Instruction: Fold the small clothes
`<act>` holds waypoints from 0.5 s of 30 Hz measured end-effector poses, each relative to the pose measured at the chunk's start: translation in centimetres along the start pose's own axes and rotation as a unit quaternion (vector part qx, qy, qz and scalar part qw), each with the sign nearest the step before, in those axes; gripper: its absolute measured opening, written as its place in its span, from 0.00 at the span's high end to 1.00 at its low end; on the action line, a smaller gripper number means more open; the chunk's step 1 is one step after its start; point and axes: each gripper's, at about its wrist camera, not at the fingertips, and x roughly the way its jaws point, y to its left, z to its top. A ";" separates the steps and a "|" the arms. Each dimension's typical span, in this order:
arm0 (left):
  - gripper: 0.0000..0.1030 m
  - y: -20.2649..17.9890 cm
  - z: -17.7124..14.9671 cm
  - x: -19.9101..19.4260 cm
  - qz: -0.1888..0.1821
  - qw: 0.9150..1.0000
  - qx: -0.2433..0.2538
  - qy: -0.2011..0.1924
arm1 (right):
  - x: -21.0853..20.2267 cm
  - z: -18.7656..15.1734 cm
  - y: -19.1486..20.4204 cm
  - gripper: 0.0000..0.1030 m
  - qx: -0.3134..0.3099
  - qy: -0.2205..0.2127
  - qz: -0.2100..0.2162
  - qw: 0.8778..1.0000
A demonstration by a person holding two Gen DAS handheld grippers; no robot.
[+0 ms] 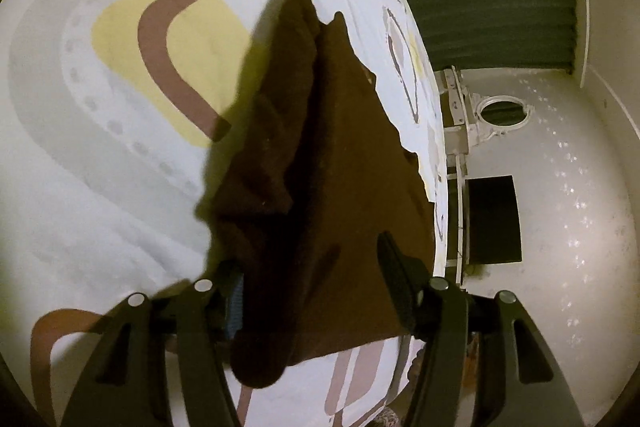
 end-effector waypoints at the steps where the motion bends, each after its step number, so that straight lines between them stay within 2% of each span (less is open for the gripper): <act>1: 0.44 0.0 -0.1 -0.1 -0.002 1.000 0.004 0.000 | -0.4 0.1 0.0 0.44 0.002 -0.004 -0.001 1.000; 5: 0.44 0.1 -0.7 -0.5 -0.011 1.000 0.014 0.001 | -3.2 1.1 1.2 0.43 -0.005 -0.057 -0.050 0.997; 8: 0.44 0.1 -0.9 -0.6 -0.011 1.000 0.023 0.002 | -3.2 2.0 4.2 0.44 -0.043 -0.068 -0.067 0.995; 11: 0.44 0.0 -0.8 -0.5 -0.012 1.000 0.018 0.003 | -0.3 2.5 7.8 0.44 -0.074 -0.039 -0.048 0.995; 15: 0.44 -0.1 -0.6 -0.3 -0.011 1.000 0.017 0.006 | 6.1 2.3 10.8 0.44 -0.071 0.038 -0.006 0.997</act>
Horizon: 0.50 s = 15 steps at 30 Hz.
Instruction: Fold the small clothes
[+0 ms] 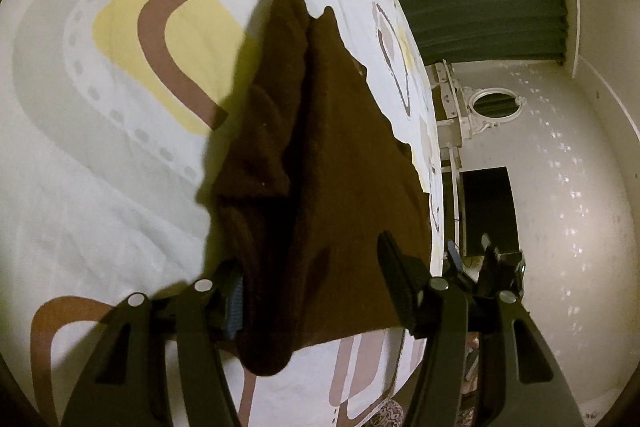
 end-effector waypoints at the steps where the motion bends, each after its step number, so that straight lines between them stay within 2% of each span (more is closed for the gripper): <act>1: 0.44 0.0 0.1 0.1 0.000 1.000 0.000 0.000 | 1.4 0.0 0.6 0.44 0.002 0.013 0.008 1.000; 3: 0.44 0.0 0.1 0.1 0.002 1.000 -0.001 -0.001 | 4.6 0.0 1.7 0.44 0.003 0.046 0.020 0.999; 7: 0.44 0.1 0.6 0.3 -0.002 1.000 -0.016 0.001 | 8.4 -0.6 2.9 0.44 0.009 0.074 0.030 0.997; 11: 0.44 0.7 1.6 -0.3 -0.021 0.999 -0.050 0.003 | 10.1 -1.7 2.3 0.44 0.016 0.089 0.015 0.996; 15: 0.42 1.4 2.4 -1.5 -0.034 0.997 -0.064 -0.008 | 9.4 -2.5 1.1 0.44 0.017 0.086 0.008 0.996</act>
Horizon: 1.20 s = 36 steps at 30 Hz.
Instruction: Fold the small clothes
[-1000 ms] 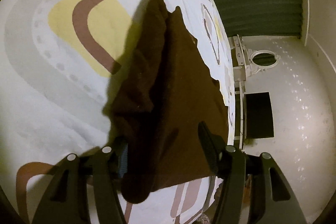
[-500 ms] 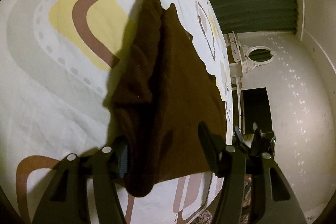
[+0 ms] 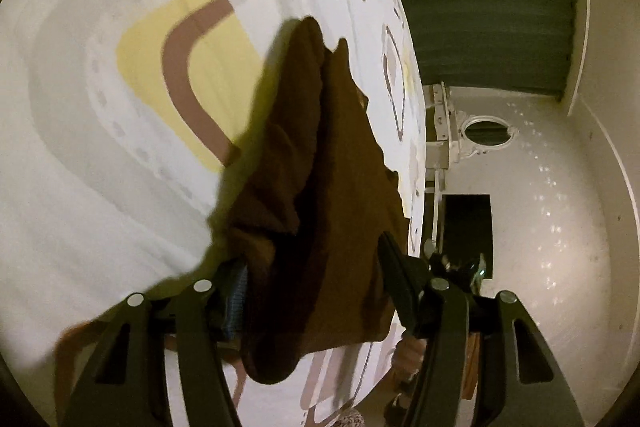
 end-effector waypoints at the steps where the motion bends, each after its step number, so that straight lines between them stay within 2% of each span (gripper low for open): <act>1: 0.42 0.2 0.3 0.2 0.005 1.000 -0.002 0.003 | -0.2 -0.1 -0.4 0.44 0.004 -0.002 0.003 1.000; 6: 0.42 -0.3 2.2 0.5 0.019 1.000 -0.012 0.003 | -1.0 -0.8 -1.5 0.44 0.017 -0.007 0.018 1.000; 10: 0.36 -0.4 1.5 -1.6 0.013 1.000 -0.022 0.005 | -1.1 -1.2 -1.5 0.44 0.008 -0.003 0.016 1.000; 13: 0.36 0.2 1.1 -3.4 0.020 0.999 -0.025 -0.006 | -1.1 -1.3 -1.7 0.44 0.005 -0.004 0.020 1.000; 15: 0.36 0.6 1.9 -4.1 0.039 0.999 -0.027 -0.025 | -0.9 -1.4 -1.9 0.44 0.007 -0.008 0.021 1.000; 17: 0.35 0.7 3.2 -3.7 0.046 0.998 -0.028 -0.027 | -0.9 -1.5 -1.9 0.44 0.004 -0.011 0.019 1.000; 19: 0.35 0.4 4.6 -2.2 0.046 0.999 -0.020 -0.011 | -0.8 -1.6 -1.7 0.44 -0.002 -0.012 0.016 1.000; 22: 0.35 -0.6 6.0 0.9 0.059 0.998 0.021 0.022 | -0.9 -1.6 -1.8 0.44 -0.002 -0.012 0.018 1.000; 27: 0.36 -1.7 5.8 3.9 0.044 0.996 0.050 0.058 | -1.2 -1.5 -1.7 0.44 0.005 -0.019 0.022 1.000; 28: 0.43 -1.9 5.6 4.3 0.045 0.995 0.055 0.065 | -1.2 -1.4 -1.8 0.44 0.006 -0.020 0.022 1.000; 29: 0.56 -2.0 5.4 4.8 0.057 0.994 0.062 0.075 | -1.0 -1.4 -1.9 0.44 0.008 -0.019 0.018 1.000; 30: 0.65 -2.0 5.2 5.3 0.079 0.991 0.070 0.082 | -0.8 -1.4 -2.1 0.44 0.008 -0.018 0.015 1.000; 31: 0.79 -2.0 5.0 5.5 0.089 0.990 0.075 0.086 | -0.7 -1.4 -2.1 0.44 0.006 -0.017 0.014 1.000; 36: 0.85 -2.1 4.8 5.2 0.088 0.991 0.068 0.079 | -0.8 -1.4 -2.3 0.44 0.007 -0.020 0.021 1.000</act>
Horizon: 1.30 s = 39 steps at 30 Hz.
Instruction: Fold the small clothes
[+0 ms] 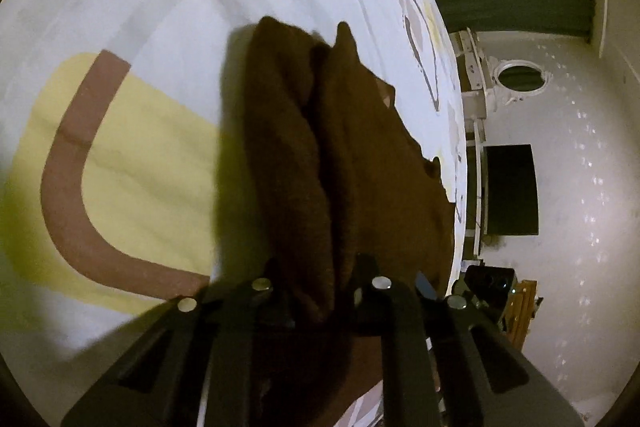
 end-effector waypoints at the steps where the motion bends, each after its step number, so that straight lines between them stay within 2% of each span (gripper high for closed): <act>1: 0.85 -0.3 0.0 0.0 0.006 1.000 0.003 -0.002 | -0.1 0.0 -0.1 0.44 0.002 -0.002 0.003 1.000; 10: 0.85 -5.8 0.1 -0.5 0.056 0.997 0.048 -0.016 | -0.3 -0.2 -0.2 0.44 0.004 -0.007 0.019 1.000; 19: 0.85 -12.1 -1.1 2.0 0.087 0.991 0.097 -0.018 | -2.2 -0.8 -0.5 0.44 0.018 -0.019 0.048 0.999; 27: 0.86 -17.1 -3.5 6.6 0.107 0.985 0.135 -0.009 | -6.0 -1.8 -1.5 0.43 0.026 -0.042 0.059 0.997; 35: 0.86 -19.8 -5.8 11.6 0.098 0.985 0.141 0.013 | -10.4 -2.5 -3.4 0.43 0.038 -0.074 0.065 0.994; 39: 0.86 -21.3 -7.5 13.9 0.114 0.981 0.157 0.019 | -12.2 -3.2 -4.3 0.43 0.047 -0.088 0.068 0.993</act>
